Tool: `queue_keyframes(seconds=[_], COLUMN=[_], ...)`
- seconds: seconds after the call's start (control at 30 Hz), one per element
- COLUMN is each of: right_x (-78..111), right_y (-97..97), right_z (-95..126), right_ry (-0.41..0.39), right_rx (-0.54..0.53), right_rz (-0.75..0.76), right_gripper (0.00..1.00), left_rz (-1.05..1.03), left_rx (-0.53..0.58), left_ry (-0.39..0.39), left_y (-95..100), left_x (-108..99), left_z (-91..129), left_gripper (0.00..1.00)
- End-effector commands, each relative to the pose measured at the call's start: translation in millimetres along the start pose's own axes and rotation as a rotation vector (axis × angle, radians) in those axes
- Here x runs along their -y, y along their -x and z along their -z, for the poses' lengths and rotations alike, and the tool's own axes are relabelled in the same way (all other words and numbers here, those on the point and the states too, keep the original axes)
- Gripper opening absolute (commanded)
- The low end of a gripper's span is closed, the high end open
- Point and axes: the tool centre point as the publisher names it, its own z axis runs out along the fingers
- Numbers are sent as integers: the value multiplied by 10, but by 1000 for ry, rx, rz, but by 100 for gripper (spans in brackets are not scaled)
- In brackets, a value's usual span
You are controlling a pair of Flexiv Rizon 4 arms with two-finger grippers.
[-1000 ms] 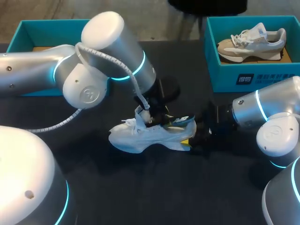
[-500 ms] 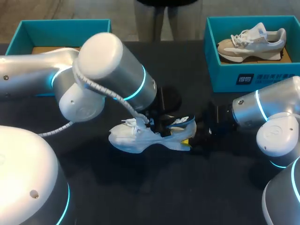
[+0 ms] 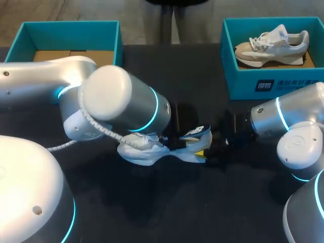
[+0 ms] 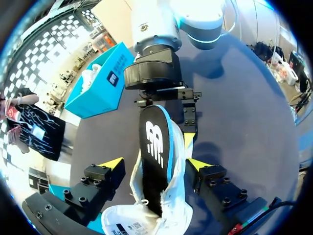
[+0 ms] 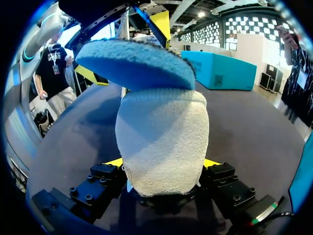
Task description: Take the shoe out of the shoebox, open the shoe tongue, remove and reinsert the insole, then place the shoe into the shoebox
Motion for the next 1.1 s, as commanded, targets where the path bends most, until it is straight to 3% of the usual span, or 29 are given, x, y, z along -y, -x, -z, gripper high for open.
queue_keyframes(seconds=[0.03,0.4,0.6,0.9,1.1], right_x=[28,28,28,28,28], right_y=[19,19,19,19,19], right_z=[-7,-7,-7,-7,-7], right_ry=[-2,-2,-2,-2,-2], right_rx=[0,0,0,0,0], right_rz=[0,0,0,0,0], right_gripper=[0,0,0,0,0], left_rz=[-8,-64,-52,-33,-36], left_rx=[39,149,165,183,188], left_ry=[14,60,44,13,12], left_y=[-55,-156,-177,-122,-93], left_x=[45,88,82,61,35], left_z=[31,22,10,-38,-145], left_gripper=[76,65,60,66,64])
